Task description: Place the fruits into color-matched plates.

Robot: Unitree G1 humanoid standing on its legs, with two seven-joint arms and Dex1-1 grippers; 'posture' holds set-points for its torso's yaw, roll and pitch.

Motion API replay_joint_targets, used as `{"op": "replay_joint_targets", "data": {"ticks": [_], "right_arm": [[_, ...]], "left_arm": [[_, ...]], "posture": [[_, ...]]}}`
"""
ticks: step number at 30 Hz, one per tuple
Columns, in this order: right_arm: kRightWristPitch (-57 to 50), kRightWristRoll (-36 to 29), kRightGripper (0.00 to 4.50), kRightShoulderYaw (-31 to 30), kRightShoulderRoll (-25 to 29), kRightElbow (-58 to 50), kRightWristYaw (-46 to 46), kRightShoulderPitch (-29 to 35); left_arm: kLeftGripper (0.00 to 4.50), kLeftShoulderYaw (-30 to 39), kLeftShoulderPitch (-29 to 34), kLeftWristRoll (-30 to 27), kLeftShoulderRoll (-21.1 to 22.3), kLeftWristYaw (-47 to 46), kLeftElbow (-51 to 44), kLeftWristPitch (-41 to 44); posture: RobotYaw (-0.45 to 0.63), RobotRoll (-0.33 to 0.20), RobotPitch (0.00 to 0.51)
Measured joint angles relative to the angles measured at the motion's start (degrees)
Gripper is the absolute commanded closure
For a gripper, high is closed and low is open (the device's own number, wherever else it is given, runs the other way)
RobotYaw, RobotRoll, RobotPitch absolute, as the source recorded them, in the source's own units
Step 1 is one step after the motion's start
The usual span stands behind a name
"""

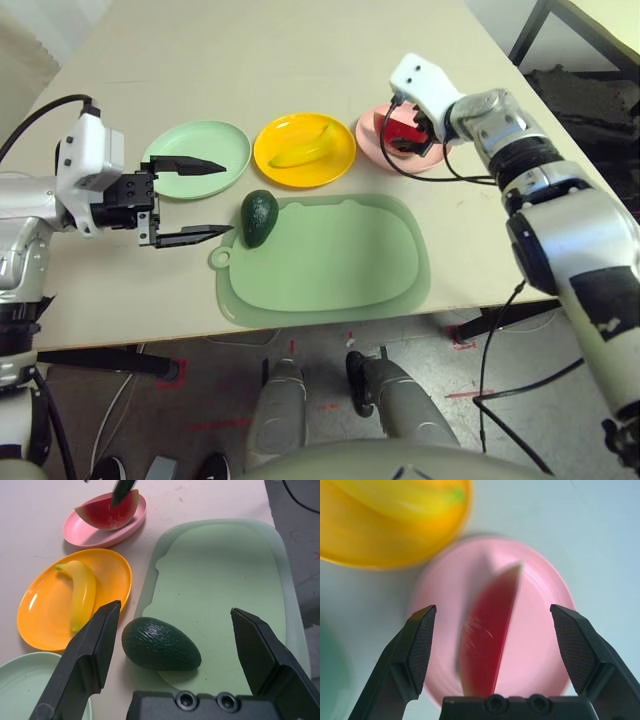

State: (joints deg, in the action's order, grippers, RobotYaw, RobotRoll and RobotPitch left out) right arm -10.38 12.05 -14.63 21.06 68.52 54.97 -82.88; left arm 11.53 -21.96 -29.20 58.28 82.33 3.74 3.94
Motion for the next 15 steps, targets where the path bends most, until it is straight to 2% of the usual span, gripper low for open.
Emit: {"op": "replay_joint_targets", "data": {"ticks": [3,7,10,12,15], "right_arm": [[-6.44,-6.09,0.02,3.94,1.5,-13.53,7.89,4.79],[-20.51,-19.25,0.02,9.14,4.01,-46.22,15.2,24.01],[-30.76,-26.37,0.02,13.04,3.62,-62.56,12.3,36.18],[-35.02,-29.88,0.02,16.15,1.51,-68.64,8.05,42.48],[-33.03,-32.88,0.02,20.71,-2.98,-74.5,1.17,50.75]], "left_arm": [[0.0,0.12,0.21,0.06,0.51,0.44,0.02,-0.2],[0.0,0.74,0.6,1.35,2.17,2.06,2.26,-2.61],[0.0,-0.05,-2.06,2.98,2.59,3.52,5.51,-4.83],[0.0,-1.15,-3.99,4.91,3.44,4.66,6.84,-6.86],[0.0,-2.62,-7.16,5.93,3.55,5.77,7.51,-8.08]], "posture": [[0.08,0.0,0.201],[0.07,0.0,0.2],[0.07,0.0,0.201],[0.07,0.0,0.213],[0.06,0.0,0.219]]}}
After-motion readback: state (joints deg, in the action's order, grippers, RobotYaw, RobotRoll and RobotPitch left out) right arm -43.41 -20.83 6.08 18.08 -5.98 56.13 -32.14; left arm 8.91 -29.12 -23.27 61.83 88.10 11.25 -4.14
